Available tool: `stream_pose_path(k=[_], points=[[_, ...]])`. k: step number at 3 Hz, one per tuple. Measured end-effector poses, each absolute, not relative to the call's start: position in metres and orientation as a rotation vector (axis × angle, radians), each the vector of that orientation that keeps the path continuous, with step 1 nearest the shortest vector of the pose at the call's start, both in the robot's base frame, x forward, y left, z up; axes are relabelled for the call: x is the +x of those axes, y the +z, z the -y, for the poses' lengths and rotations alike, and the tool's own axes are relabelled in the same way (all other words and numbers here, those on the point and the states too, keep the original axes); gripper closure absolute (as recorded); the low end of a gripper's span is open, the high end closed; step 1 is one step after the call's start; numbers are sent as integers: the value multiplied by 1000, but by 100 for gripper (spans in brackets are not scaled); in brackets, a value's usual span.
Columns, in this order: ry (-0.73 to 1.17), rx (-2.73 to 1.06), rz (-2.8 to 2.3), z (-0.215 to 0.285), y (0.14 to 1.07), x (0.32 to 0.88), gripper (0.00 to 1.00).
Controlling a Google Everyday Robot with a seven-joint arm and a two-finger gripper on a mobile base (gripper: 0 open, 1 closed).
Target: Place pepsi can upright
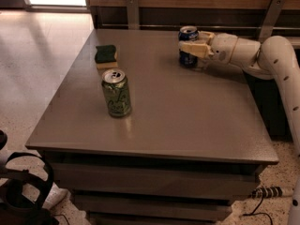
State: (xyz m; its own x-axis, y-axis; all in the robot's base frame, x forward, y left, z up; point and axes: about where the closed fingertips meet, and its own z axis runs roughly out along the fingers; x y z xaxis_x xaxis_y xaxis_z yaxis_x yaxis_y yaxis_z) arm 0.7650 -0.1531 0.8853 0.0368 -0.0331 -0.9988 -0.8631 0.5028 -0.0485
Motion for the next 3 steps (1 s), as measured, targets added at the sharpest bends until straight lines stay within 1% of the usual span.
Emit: stream_pose_path(k=[1,2,3], points=[[776,-852,-1396,150,885,765,13],[781,-855,-1395,146,885,766,0],[781,-855,-1395,146,885,766,0]])
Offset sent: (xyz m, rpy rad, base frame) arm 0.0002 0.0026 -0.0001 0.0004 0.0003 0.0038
